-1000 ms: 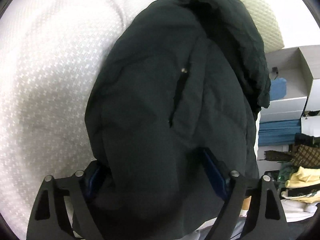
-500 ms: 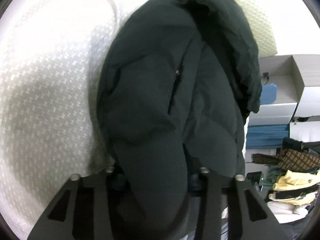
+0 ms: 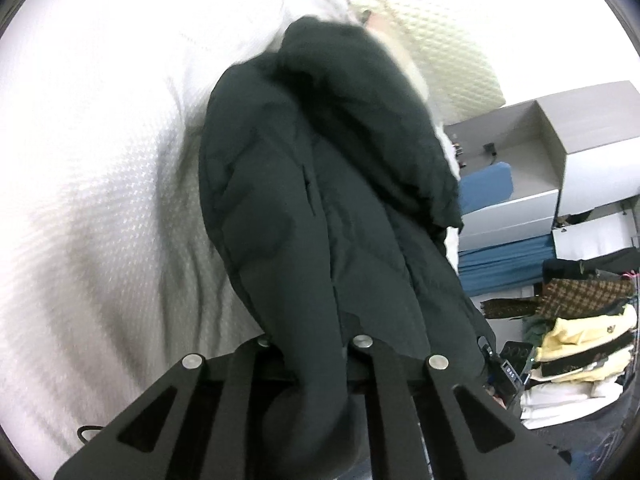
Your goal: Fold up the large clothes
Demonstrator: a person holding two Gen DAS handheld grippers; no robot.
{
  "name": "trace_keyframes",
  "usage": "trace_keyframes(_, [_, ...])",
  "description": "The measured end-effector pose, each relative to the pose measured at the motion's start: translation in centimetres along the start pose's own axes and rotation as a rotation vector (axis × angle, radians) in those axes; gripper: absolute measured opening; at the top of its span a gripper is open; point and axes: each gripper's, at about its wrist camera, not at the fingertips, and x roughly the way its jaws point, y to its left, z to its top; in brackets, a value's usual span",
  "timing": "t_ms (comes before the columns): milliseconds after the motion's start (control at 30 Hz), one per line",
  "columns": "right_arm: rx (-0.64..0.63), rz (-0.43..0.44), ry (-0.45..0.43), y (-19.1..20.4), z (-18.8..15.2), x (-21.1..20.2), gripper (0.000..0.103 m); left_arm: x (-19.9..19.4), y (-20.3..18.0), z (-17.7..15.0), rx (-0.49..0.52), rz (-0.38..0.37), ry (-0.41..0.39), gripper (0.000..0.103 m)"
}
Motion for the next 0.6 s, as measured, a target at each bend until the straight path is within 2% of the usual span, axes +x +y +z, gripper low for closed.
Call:
trace_keyframes(133, [-0.008, 0.043, -0.036, 2.2, -0.9, -4.0, 0.007, -5.3, -0.6, -2.1, 0.026, -0.033, -0.024, 0.004])
trace_keyframes(300, [-0.012, 0.059, -0.065, 4.4, -3.1, -8.3, 0.007, -10.5, -3.3, -5.6, 0.082, -0.049, -0.063, 0.004])
trace_keyframes(600, [-0.058, 0.085, -0.087, 9.9, -7.8, -12.2, 0.007, -19.4, -4.5, -12.2, 0.101, -0.051, -0.12, 0.003])
